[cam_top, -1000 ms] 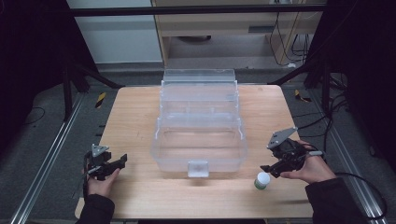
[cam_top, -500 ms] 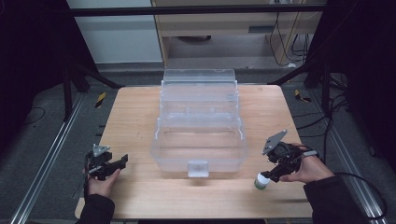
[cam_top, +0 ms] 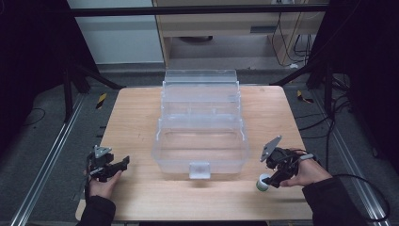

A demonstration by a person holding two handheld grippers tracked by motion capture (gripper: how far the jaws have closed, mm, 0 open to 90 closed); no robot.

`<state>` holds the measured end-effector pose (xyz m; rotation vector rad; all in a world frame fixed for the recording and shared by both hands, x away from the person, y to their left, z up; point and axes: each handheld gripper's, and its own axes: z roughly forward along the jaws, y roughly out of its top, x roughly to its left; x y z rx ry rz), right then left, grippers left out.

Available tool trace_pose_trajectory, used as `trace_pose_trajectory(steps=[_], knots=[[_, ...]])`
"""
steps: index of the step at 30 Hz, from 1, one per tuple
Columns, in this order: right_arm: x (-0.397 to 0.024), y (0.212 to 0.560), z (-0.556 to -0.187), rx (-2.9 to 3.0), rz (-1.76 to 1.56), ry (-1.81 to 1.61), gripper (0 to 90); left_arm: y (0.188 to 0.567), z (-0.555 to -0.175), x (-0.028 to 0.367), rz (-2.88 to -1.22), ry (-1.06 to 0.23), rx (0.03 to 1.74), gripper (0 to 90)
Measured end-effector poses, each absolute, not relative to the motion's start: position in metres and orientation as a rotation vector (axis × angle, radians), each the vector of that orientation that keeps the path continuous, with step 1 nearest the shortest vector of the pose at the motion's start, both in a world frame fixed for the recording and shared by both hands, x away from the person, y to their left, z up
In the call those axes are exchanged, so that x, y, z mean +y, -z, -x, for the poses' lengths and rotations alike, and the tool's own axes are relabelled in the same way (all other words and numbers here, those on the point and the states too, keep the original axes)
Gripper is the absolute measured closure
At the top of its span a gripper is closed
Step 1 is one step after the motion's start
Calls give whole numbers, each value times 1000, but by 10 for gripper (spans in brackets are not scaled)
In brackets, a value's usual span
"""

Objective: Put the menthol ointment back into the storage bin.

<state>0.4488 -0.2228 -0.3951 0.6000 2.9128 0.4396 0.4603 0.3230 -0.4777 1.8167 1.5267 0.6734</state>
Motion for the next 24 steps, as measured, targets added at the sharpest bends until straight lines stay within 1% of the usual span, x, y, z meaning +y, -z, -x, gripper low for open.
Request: trace_pose_trajectory(steps=[19,24], knots=[[-218,414,-449,2974,-577,-344,399,478,-460,322,-1822,-675,1522,327],[-215,419,-450,2981,-561,-311,402,478,-460,322,-1823,-675,1521,328]])
